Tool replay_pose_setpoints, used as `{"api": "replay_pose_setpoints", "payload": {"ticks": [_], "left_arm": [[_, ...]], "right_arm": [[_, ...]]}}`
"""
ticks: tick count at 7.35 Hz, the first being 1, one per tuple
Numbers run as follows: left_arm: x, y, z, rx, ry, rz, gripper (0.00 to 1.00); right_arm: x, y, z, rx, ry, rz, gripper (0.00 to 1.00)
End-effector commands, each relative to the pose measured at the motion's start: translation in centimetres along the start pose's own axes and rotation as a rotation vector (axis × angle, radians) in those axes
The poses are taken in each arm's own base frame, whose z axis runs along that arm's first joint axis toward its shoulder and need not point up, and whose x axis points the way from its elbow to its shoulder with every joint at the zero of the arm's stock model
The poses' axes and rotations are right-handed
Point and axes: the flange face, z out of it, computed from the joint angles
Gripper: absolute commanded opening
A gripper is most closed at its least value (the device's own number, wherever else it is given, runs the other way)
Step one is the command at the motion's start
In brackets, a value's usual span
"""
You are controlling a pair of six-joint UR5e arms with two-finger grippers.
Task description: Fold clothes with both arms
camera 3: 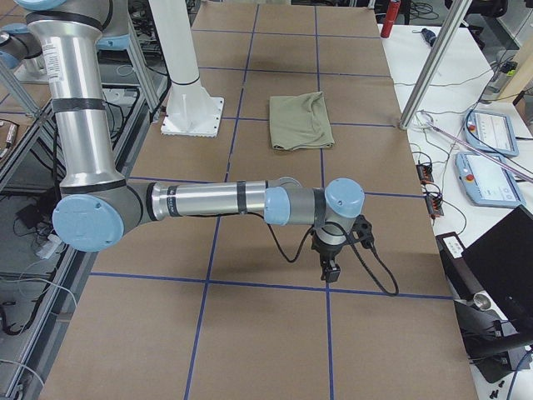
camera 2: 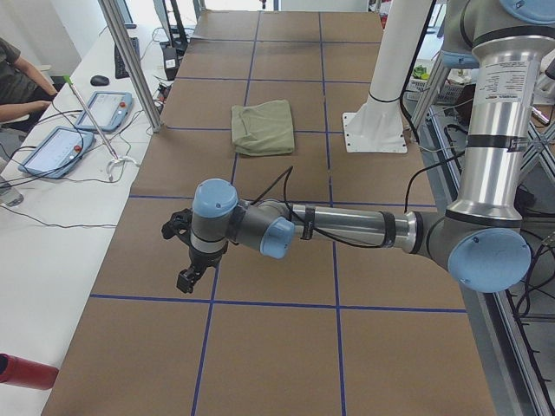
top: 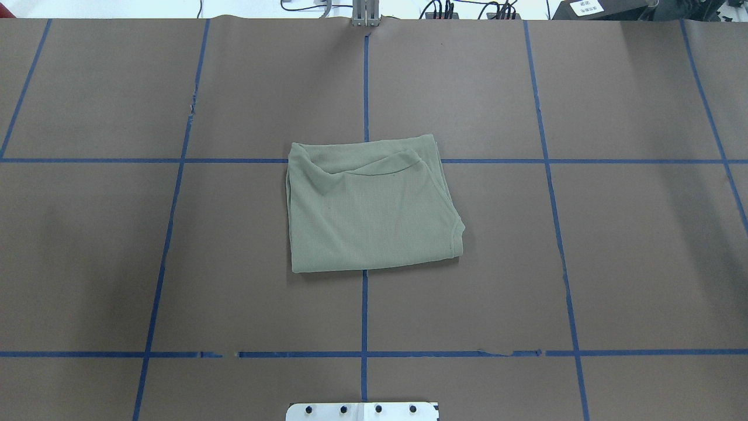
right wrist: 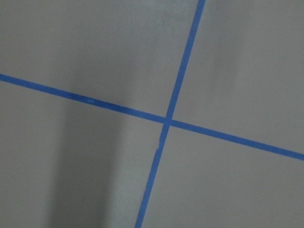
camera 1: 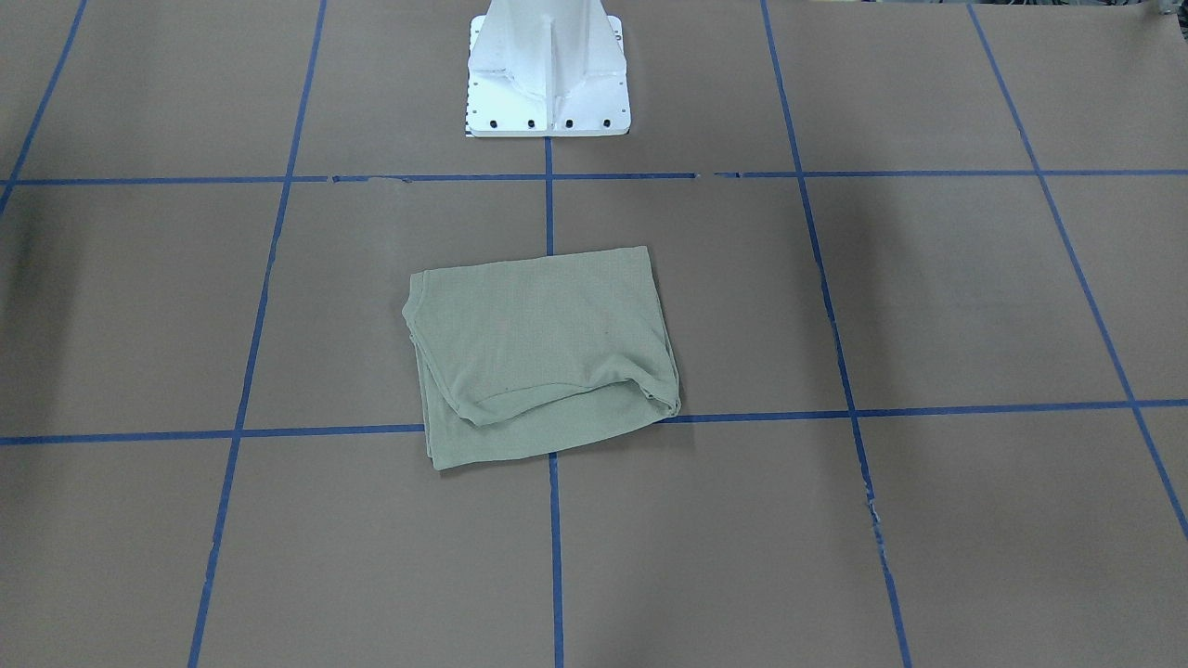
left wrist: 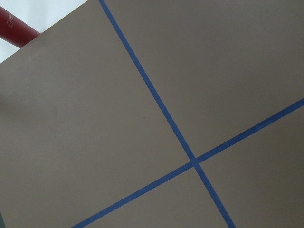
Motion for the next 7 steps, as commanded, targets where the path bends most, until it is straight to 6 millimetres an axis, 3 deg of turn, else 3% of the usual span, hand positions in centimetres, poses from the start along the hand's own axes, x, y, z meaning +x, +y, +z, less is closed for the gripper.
{"api": "replay_pose_setpoints", "payload": {"ticks": [1,2,4,7], "left_arm": [[-1.5,3.1,2.4,-0.019,-0.006,-0.027,1.0],[-1.6,4.4,2.9,-0.052,0.007,-0.086,1.0],[-1.1,3.9,2.4,-0.147,0.031,-0.302,1.0],[0.2,4.8,2.5,-0.219,0.166,-0.44,1.0]], "right_arm": [[1.4,2.5,0.9,-0.007,0.008,0.034,1.0],[1.5,2.6,0.6,-0.002,0.006,0.04,1.0],[1.8,2.7,0.6,-0.006,0.006,0.051,1.0],[2.0,3.0,0.8,-0.01,0.002,0.073,1.0]]}}
